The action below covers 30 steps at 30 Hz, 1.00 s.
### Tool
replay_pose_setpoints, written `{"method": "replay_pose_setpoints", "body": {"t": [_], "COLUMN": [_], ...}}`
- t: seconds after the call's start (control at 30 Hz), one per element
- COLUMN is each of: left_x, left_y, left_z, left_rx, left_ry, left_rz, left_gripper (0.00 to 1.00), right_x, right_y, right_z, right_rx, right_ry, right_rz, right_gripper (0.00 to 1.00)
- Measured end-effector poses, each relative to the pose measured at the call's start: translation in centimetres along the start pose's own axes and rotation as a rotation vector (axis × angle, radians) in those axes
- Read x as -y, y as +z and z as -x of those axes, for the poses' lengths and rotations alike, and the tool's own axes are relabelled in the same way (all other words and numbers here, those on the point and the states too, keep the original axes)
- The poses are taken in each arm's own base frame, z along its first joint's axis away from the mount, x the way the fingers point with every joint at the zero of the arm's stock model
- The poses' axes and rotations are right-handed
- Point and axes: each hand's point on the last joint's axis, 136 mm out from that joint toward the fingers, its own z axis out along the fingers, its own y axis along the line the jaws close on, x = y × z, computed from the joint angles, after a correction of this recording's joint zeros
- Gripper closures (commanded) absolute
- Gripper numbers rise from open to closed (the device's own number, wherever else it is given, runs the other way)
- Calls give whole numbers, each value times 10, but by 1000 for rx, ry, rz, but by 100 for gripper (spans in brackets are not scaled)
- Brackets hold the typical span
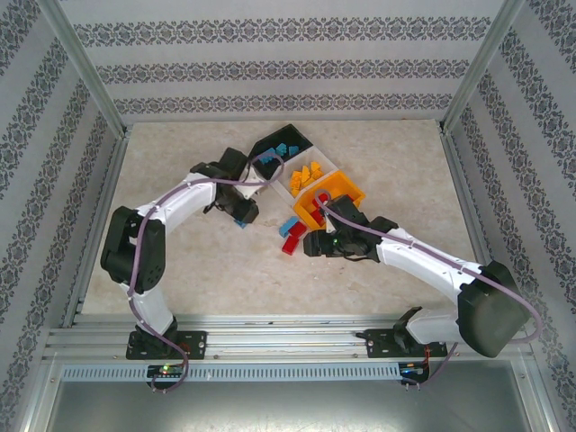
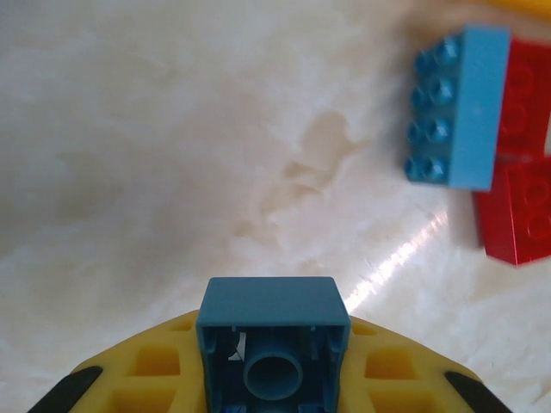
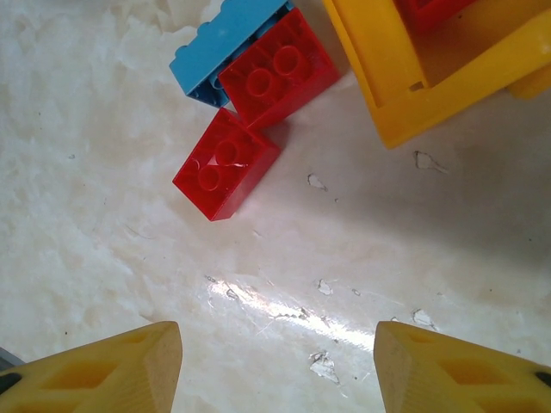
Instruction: Sort the legos into containers by color
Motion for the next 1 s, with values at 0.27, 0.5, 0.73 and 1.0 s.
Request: {"method": "replay_pose_setpoints", "body": {"t": [0.27, 0.5, 0.73, 1.0], "left_x": [-24, -36, -55, -67], "left_y": [-40, -57, -42, -19], "left_z": [67, 144, 207, 243], "left_rx": [199, 351, 436, 481], "left_ry": [-156, -205, -238, -273], "left_rz": [12, -3, -9, -38], "left_gripper": [98, 98, 98, 97], "right_x": [-1, -3, -4, -1], "right_y": [-2, -6, -10, -8], "right_z": [1, 3, 4, -1], "right_rx": [6, 21, 31, 20], "right_ry": [13, 14, 23, 31], "right_rz": [2, 12, 20, 12], "right_gripper": [39, 38, 38, 38]}}
